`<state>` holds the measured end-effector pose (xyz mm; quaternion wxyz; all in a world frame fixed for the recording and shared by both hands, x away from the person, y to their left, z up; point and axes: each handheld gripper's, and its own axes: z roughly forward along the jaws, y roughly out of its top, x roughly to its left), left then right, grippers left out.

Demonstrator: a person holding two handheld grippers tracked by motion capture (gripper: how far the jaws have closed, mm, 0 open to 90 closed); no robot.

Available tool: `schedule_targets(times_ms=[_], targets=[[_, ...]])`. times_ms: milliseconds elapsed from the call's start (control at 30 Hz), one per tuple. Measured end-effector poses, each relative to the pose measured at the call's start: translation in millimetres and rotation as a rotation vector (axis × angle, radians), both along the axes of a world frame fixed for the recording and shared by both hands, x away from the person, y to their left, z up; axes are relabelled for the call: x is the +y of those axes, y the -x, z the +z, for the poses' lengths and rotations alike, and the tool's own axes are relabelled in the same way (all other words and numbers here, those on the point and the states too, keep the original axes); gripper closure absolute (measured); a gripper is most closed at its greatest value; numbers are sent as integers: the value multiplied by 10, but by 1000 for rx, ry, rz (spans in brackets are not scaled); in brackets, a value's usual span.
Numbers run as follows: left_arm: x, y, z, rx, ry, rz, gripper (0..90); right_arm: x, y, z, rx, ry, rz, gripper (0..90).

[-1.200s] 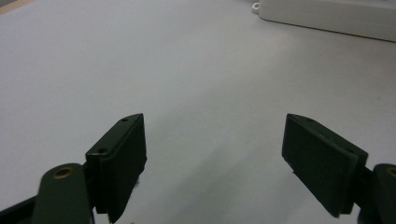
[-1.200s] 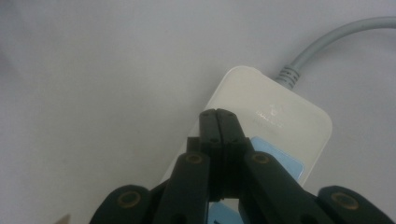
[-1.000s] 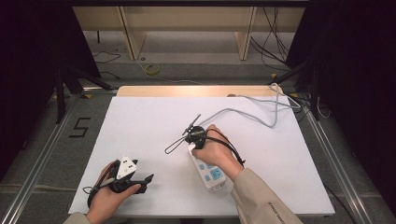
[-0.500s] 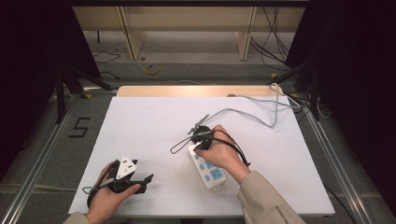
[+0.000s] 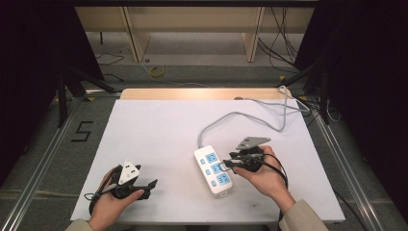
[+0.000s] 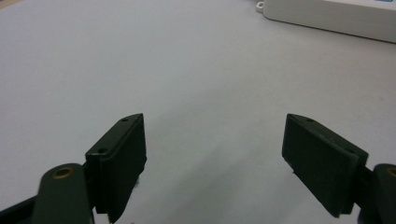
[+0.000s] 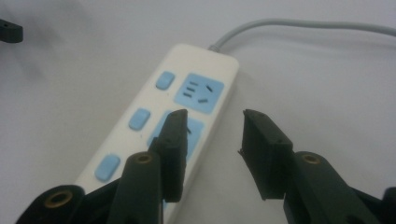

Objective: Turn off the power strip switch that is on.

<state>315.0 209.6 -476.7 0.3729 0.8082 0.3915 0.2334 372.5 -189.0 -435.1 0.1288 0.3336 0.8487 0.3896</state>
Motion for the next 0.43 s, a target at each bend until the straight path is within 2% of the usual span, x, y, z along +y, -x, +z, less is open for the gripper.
schedule_targets(times_ms=[133,300,433], targets=[[-6,5,-1,5,4,-1,215,-281,164,-88,-44,-70,-19,559],[-7,-1,-3,10,5,-8,213,-485,339,-183,-96,-95,-38,523],[-16,-14,-13,18,7,-10,210,-556,416,-211,-123,-110,-62,465]])
